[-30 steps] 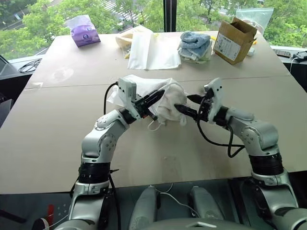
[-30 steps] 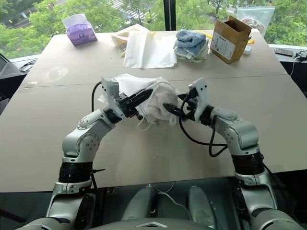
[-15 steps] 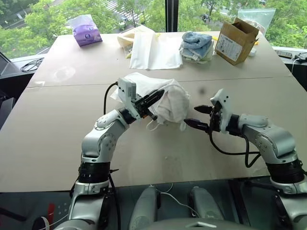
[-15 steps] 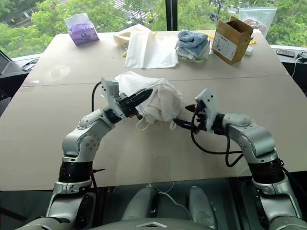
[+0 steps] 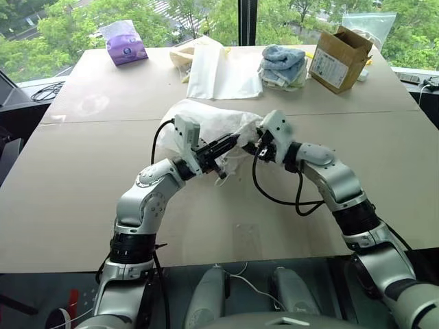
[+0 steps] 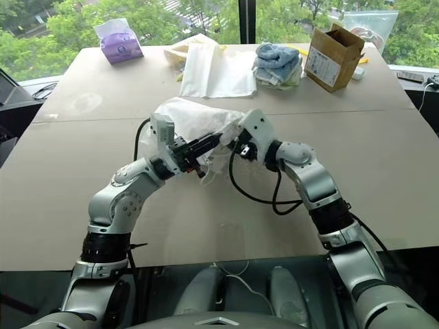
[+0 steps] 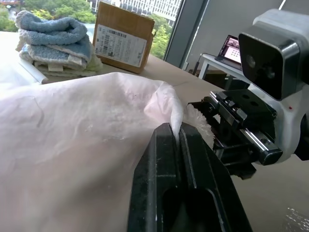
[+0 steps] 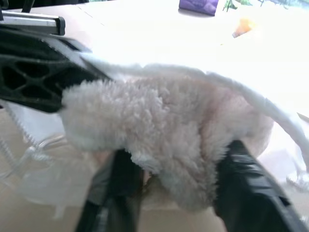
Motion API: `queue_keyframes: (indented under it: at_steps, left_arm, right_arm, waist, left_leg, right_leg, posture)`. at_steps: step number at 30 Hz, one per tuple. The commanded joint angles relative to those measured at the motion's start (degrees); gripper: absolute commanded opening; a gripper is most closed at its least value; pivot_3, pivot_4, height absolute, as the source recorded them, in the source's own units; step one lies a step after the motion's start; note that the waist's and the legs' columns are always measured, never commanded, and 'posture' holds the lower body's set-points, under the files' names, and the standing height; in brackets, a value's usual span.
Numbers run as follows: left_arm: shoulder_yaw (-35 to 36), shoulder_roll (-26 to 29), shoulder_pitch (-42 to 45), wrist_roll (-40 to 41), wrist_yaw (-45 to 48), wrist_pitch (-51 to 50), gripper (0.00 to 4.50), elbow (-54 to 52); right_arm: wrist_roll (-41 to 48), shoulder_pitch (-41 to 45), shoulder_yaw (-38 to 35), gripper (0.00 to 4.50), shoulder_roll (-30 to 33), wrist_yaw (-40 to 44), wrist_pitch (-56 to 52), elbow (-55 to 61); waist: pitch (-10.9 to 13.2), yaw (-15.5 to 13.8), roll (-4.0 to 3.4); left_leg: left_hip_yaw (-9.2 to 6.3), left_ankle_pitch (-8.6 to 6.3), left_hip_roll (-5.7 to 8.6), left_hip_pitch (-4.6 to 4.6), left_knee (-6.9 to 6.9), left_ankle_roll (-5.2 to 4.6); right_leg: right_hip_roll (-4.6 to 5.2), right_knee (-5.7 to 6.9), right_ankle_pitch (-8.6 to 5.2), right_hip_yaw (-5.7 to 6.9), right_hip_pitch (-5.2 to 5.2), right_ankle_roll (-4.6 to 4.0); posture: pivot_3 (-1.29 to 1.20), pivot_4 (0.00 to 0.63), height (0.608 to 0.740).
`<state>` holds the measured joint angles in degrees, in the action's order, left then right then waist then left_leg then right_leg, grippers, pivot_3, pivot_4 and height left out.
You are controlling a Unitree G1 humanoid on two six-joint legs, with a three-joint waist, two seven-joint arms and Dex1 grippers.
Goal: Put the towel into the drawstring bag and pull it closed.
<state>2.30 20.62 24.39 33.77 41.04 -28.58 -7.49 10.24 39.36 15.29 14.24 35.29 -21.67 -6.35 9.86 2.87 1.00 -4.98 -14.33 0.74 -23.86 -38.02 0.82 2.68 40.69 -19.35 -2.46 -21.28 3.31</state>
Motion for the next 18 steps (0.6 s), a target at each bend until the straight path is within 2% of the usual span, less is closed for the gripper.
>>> queue_keyframes:
  at_steps: [1,9,14,15,17,18]
  left_arm:
    - [-0.4,-0.3,0.8,1.0,0.9,-0.3,0.00,-2.4]
    - [-0.8,-1.9,2.5,1.8,1.9,-1.3,0.00,-2.1]
    - [-0.3,-2.1,2.7,2.0,2.2,-1.8,0.00,-1.8]
    - [-0.3,-2.0,2.8,2.0,2.2,-1.8,0.00,-1.7]
    - [-0.1,-2.0,2.8,1.9,2.1,-1.7,0.00,-1.5]
    - [0.2,-2.0,2.8,1.8,2.0,-1.6,0.00,-1.2]
  right_arm:
    - [-1.3,1.7,1.1,0.03,-2.1,1.5,3.1,-2.3]
    - [-3.4,5.6,-0.5,0.03,-11.6,-2.4,9.1,-13.9]
    - [-2.6,6.2,-4.0,0.03,-14.4,-5.8,12.8,-16.5]
    - [-2.2,5.9,-4.9,0.60,-14.7,-6.4,12.8,-16.2]
    - [-1.2,5.0,-5.6,1.06,-14.5,-5.5,11.0,-14.6]
    - [-0.7,4.2,-5.5,1.63,-14.2,-4.5,10.0,-13.1]
  waist:
    - [0.0,-0.1,0.00]
    - [0.0,0.6,-0.01]
    - [0.0,0.8,-0.01]
    - [0.0,0.8,-0.01]
    - [0.0,0.8,-0.01]
    - [0.0,0.8,-0.01]
  left_leg:
    - [0.00,0.00,0.00,0.00,0.00,0.00]
    - [0.01,0.02,-0.01,0.01,0.00,0.03]
    - [-0.01,0.02,-0.01,0.01,0.00,0.03]
    - [-0.01,0.02,-0.01,0.01,0.00,0.04]
    - [-0.01,0.02,-0.01,0.01,0.00,0.04]
    - [-0.01,0.02,-0.01,0.01,0.00,0.04]
  right_leg:
    - [0.00,0.01,0.00,0.00,0.00,0.00]
    - [-0.02,0.04,0.00,-0.01,-0.02,0.00]
    - [-0.01,0.04,0.00,0.01,-0.02,0.00]
    - [-0.01,0.04,0.00,0.00,-0.02,0.00]
    - [-0.01,0.05,0.00,0.00,-0.03,0.00]
    - [-0.01,0.05,0.00,0.00,-0.03,0.00]
  posture:
    - [0.00,0.150,0.740]
    - [0.00,0.150,0.740]
    - [0.00,0.150,0.740]
    - [0.00,0.150,0.740]
    - [0.00,0.150,0.740]
    - [0.00,0.150,0.740]
